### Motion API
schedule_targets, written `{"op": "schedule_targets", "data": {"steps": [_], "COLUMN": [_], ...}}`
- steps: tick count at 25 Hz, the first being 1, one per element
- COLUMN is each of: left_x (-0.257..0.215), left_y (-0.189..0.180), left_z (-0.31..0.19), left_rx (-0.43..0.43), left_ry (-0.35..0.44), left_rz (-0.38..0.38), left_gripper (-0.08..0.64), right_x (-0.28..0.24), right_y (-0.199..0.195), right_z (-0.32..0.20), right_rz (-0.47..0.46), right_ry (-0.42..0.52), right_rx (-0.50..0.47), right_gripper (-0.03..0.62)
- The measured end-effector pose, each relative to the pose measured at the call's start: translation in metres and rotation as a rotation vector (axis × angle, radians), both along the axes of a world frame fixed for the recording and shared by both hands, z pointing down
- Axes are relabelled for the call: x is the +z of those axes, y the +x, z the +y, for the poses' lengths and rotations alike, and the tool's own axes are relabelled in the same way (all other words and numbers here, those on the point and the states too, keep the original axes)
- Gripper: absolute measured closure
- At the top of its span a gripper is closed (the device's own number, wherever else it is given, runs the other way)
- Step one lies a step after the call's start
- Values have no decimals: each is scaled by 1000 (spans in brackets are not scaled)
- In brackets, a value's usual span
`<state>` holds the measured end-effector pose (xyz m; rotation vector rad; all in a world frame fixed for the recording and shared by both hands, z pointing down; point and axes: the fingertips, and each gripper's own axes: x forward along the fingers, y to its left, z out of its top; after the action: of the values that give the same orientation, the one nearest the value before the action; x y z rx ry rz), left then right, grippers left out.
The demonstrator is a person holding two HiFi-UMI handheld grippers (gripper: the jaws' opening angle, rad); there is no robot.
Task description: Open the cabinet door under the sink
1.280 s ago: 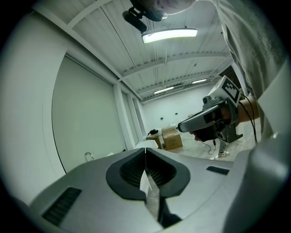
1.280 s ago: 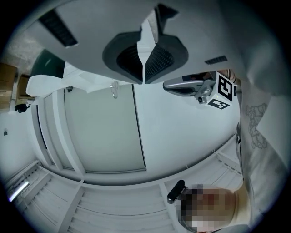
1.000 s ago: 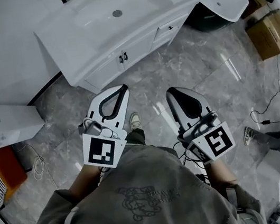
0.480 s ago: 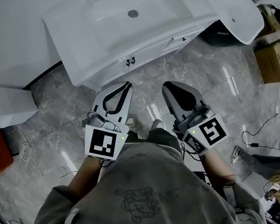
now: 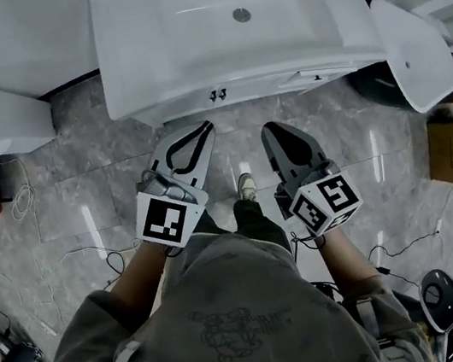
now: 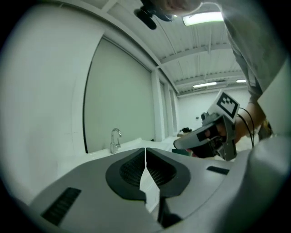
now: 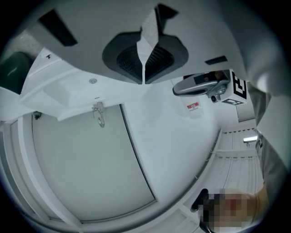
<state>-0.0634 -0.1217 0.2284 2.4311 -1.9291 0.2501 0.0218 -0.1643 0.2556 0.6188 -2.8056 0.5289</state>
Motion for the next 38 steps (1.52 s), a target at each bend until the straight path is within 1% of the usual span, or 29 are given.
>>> {"op": "schedule_targets", "data": {"steps": [1, 2, 4, 6, 9, 12, 13, 15, 17, 19, 21, 22, 23, 24, 25, 27, 28, 30, 31, 33, 38], "left_x": [2, 5, 15, 23, 32, 55, 66, 91, 112, 134, 157, 167, 176, 184, 193, 213, 224, 249, 261, 285, 341], "left_y": [-3, -4, -4, -4, -4, -3, -2, -1, -2, -1, 1, 3, 4, 4, 4, 3, 3, 4, 4, 0, -22], "left_z": [-1, -3, -10, -19, -26, -31, -34, -41, -51, -60, -68, -72, -78, -85, -91, -99, -102, -105, -106, -106, -113], "left_rx": [-50, -97, -176, -232, -279, -307, -309, -300, -285, -266, -234, -217, -201, -188, -181, -174, -166, -139, -127, -128, -195], "left_ry": [-1, -9, -27, -19, -2, -34, -54, -96, -114, -132, -152, -152, -144, -138, -137, -156, -174, -219, -242, -281, -351], "left_rz": [27, 30, 5, 2, 8, 3, 14, 69, 107, 103, 104, 106, 106, 100, 95, 97, 99, 92, 88, 90, 122], "left_gripper": [540, 540, 540, 540, 540, 540, 540, 540, 538, 540, 538, 538, 538, 538, 538, 534, 508, 415, 411, 408, 393], "right_x": [5, 9, 20, 31, 50, 74, 83, 102, 121, 143, 169, 182, 194, 205, 216, 235, 244, 260, 268, 283, 325], "right_y": [2, 3, 4, 4, 7, 5, 4, 2, -1, -4, -9, -13, -17, -21, -23, -25, -26, -29, -31, -37, -52], "right_z": [-6, -12, -26, -39, -53, -63, -67, -72, -80, -89, -90, -88, -86, -85, -84, -85, -87, -92, -95, -100, -117], "right_rz": [-3, -6, -4, 6, 28, 53, 61, 78, 91, 109, 133, 141, 147, 151, 158, 181, 195, 214, 219, 226, 253], "right_ry": [-18, -35, -56, -57, -49, -35, -31, -40, -45, -39, -54, -71, -90, -106, -115, -104, -88, -59, -51, -51, -73], "right_rx": [-15, -31, -65, -85, -96, -102, -101, -103, -103, -90, -90, -103, -120, -133, -138, -130, -123, -103, -95, -87, -70], "right_gripper": [557, 557, 557, 557, 557, 557, 556, 555, 555, 555, 554, 540, 489, 463, 463, 463, 463, 463, 463, 463, 463]}}
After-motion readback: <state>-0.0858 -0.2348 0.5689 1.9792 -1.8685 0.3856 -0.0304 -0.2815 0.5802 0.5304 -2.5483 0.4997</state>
